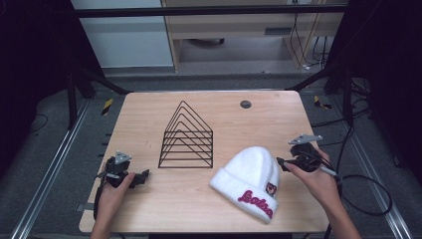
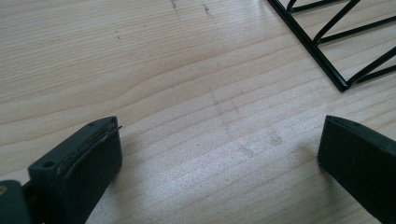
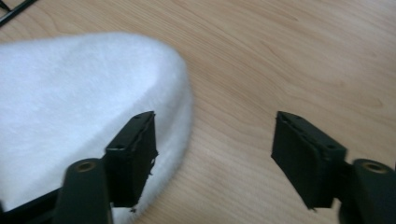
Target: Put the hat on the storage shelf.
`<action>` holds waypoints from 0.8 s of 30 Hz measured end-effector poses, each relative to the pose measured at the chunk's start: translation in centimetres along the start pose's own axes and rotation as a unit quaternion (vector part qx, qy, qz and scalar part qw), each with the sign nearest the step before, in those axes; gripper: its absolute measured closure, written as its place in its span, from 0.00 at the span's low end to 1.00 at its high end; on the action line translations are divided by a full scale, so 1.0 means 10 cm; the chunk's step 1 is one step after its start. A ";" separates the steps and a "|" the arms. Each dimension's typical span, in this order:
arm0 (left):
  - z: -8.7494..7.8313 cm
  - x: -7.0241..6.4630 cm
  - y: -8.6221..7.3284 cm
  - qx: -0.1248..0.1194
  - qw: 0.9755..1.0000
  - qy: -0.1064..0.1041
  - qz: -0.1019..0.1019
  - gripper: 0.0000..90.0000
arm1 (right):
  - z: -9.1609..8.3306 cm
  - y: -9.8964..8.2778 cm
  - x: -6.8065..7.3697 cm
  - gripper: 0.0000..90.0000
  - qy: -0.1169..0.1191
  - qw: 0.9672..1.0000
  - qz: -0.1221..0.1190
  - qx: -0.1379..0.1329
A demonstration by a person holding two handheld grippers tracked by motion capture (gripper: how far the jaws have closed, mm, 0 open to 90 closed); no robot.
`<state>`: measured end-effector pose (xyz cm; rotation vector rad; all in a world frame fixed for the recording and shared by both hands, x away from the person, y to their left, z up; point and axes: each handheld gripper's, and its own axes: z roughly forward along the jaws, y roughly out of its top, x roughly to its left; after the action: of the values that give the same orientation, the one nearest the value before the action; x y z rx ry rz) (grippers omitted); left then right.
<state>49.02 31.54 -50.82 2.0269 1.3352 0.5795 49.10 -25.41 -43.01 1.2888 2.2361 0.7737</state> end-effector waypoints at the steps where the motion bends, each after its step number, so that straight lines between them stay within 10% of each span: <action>1: 0.00 0.00 0.00 0.000 1.000 0.000 0.000 0.00 | 0.01 0.11 0.04 0.43 0.007 1.000 -0.016 0.008; 10: 0.00 0.00 0.00 0.001 1.000 0.000 0.001 0.00 | 0.22 0.42 0.17 0.56 0.046 0.998 -0.030 0.030; 24: 0.00 0.00 0.00 0.000 1.000 0.000 0.000 0.00 | 0.65 0.43 0.18 0.49 0.076 0.994 0.008 0.072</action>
<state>49.02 31.55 -50.82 2.0275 1.3346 0.5796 55.02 -20.49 -45.14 1.3578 2.4444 0.7503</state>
